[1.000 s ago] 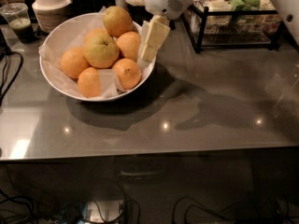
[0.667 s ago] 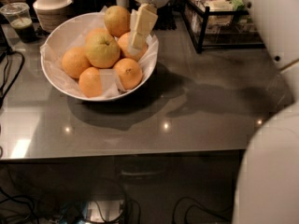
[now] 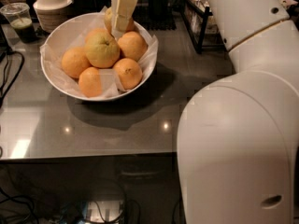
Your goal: Pick orange from white bowl
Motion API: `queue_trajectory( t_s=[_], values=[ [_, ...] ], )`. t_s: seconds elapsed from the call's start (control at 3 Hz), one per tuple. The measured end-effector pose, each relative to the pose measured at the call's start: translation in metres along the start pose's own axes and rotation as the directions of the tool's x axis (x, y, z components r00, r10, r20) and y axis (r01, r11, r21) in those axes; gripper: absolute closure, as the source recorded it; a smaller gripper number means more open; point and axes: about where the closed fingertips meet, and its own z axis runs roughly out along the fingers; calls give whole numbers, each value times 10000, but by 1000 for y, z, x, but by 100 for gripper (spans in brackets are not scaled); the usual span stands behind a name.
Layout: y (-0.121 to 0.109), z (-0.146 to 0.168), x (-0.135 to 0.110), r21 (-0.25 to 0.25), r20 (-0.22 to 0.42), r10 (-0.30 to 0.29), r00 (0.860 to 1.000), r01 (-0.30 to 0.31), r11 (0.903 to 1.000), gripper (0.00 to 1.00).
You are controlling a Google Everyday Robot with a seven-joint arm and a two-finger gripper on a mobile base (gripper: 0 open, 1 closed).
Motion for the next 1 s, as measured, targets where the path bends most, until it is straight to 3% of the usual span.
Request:
queue_trajectory(
  t_s=[0.33,1.0],
  values=[
    [-5,4,-2,128,67,-7,10000,6,9999,0],
    [-24,-10,26,1362,-1,736,9973,-729,9880,0]
  ],
)
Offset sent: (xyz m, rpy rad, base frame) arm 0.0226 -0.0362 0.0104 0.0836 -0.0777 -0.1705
